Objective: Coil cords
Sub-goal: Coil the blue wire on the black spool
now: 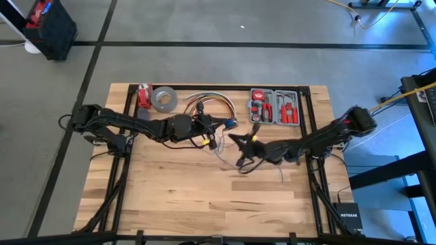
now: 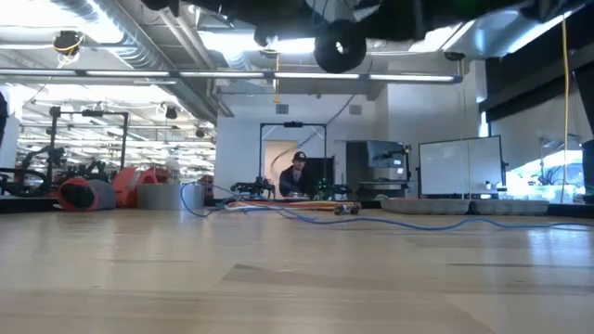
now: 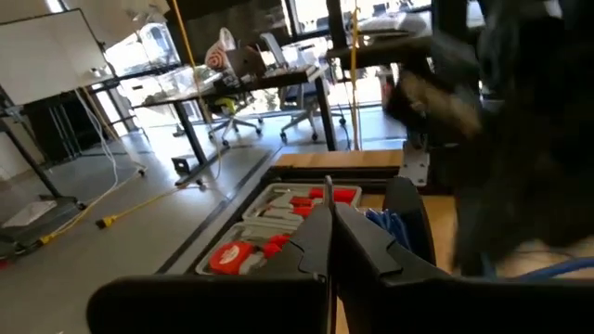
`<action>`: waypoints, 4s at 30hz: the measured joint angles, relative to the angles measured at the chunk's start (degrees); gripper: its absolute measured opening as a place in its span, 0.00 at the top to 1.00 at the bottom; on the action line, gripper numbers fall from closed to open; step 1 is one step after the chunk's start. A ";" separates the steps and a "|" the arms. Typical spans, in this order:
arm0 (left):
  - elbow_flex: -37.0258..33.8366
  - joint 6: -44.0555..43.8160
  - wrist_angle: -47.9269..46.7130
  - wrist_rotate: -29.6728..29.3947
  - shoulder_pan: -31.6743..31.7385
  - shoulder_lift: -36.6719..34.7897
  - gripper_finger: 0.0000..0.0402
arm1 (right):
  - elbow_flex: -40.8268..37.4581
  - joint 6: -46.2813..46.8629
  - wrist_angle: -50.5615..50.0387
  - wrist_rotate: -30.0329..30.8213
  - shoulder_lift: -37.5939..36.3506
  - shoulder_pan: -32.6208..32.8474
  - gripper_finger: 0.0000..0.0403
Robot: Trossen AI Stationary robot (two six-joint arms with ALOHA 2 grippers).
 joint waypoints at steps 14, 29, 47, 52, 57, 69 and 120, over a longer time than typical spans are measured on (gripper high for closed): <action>0.00 1.28 -1.88 0.02 -0.45 0.01 1.00 | -0.02 8.11 -29.42 9.53 -24.11 -0.03 0.99; 1.33 4.06 -10.05 10.54 -1.76 -0.73 1.00 | -0.09 21.72 -48.68 14.35 -30.40 -4.06 1.00; 1.42 1.20 10.64 9.38 -2.22 -0.97 1.00 | -15.58 34.50 -20.10 0.42 -16.36 -4.97 1.00; 1.42 0.88 11.31 9.40 -1.73 -0.89 1.00 | -15.60 29.67 -1.67 -3.42 -6.70 -4.97 0.99; 1.42 0.98 11.36 9.40 -1.43 -0.89 1.00 | -13.63 28.92 7.17 -9.79 2.02 -5.49 0.98; 1.38 0.68 12.93 9.42 -1.19 -0.78 1.00 | -8.40 29.02 7.22 -10.71 14.61 -5.69 0.94; 1.38 3.59 1.63 24.68 -4.95 -0.84 1.00 | -7.54 14.74 5.72 -29.63 -15.35 0.01 0.77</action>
